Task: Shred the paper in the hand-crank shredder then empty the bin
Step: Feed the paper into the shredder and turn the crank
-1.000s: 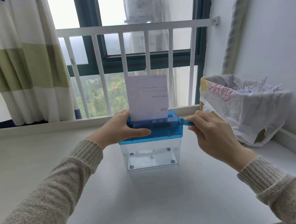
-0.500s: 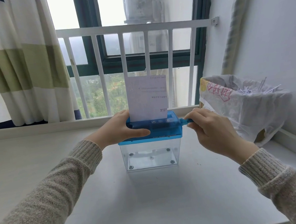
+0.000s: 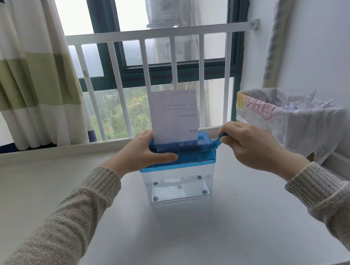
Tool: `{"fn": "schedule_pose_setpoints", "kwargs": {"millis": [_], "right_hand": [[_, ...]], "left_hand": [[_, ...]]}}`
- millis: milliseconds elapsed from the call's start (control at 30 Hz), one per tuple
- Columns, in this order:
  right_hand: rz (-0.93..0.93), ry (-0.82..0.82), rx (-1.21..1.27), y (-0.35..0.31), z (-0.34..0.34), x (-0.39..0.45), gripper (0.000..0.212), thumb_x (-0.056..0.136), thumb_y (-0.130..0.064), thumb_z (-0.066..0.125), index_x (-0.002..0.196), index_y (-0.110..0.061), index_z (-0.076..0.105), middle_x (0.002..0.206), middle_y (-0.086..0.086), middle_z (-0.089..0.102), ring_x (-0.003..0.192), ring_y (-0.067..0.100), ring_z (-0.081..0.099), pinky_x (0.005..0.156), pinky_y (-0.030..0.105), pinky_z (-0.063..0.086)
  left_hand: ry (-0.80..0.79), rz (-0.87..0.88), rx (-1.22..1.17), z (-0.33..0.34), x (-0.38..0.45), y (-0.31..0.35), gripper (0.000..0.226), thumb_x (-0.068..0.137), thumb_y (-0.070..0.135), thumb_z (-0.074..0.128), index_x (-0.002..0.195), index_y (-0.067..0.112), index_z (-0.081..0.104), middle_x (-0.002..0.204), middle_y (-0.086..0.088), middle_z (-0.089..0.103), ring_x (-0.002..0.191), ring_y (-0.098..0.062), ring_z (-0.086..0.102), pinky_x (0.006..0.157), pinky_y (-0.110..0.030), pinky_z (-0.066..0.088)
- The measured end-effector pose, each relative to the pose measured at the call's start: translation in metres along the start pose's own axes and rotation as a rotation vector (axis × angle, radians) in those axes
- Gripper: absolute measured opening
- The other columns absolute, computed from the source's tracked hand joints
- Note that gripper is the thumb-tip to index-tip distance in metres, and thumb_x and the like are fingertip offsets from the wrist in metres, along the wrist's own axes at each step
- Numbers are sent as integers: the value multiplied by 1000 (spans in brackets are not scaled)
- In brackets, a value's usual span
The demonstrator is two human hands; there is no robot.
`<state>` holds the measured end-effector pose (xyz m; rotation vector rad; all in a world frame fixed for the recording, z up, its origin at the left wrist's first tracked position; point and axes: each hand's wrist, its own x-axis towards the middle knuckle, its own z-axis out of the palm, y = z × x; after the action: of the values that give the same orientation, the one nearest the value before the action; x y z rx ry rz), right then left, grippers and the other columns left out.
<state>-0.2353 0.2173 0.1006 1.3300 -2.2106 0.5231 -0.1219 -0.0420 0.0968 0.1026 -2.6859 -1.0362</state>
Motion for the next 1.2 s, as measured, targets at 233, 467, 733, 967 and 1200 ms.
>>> {"fn": "schedule_pose_setpoints", "kwargs": {"millis": [233,467,733,967,1200], "right_hand": [[49,-86,94,-1,-6,13,17,99,-19,42,91,-14,56,76,-13,51,63,12,47,54,33,39],[102,-219,168,-1,-17,26,19,100,-18,40,88,-17,54,71,-13,53,69,22,51,67,50,49],[169,-281,259,-4,-24,38,23,102,-16,39,83,-14,53,63,-11,49,59,11,42,57,27,36],[210,-334,364,2,-22,53,29,101,-15,41,75,-7,52,65,0,46,63,15,38,62,30,34],[275,-361,468,4,-21,60,35,102,-17,39,69,-17,49,63,-2,46,56,15,39,54,25,35]], "left_hand": [[-3,1,-22,1,2,-3,57,76,42,75,122,34,43,123,1,52,107,-17,53,89,-28,52],[-8,2,-2,0,3,-5,63,71,50,74,124,35,43,124,2,52,108,-17,52,92,-30,51],[-1,8,-10,1,3,-3,56,76,42,74,122,33,43,121,2,52,105,-14,53,86,-25,51],[-5,11,3,-1,5,-8,68,73,47,76,131,28,45,123,2,53,107,-17,54,90,-31,52],[-15,2,7,-1,5,-9,79,66,58,74,132,27,45,123,2,52,107,-17,54,90,-32,53]]}}
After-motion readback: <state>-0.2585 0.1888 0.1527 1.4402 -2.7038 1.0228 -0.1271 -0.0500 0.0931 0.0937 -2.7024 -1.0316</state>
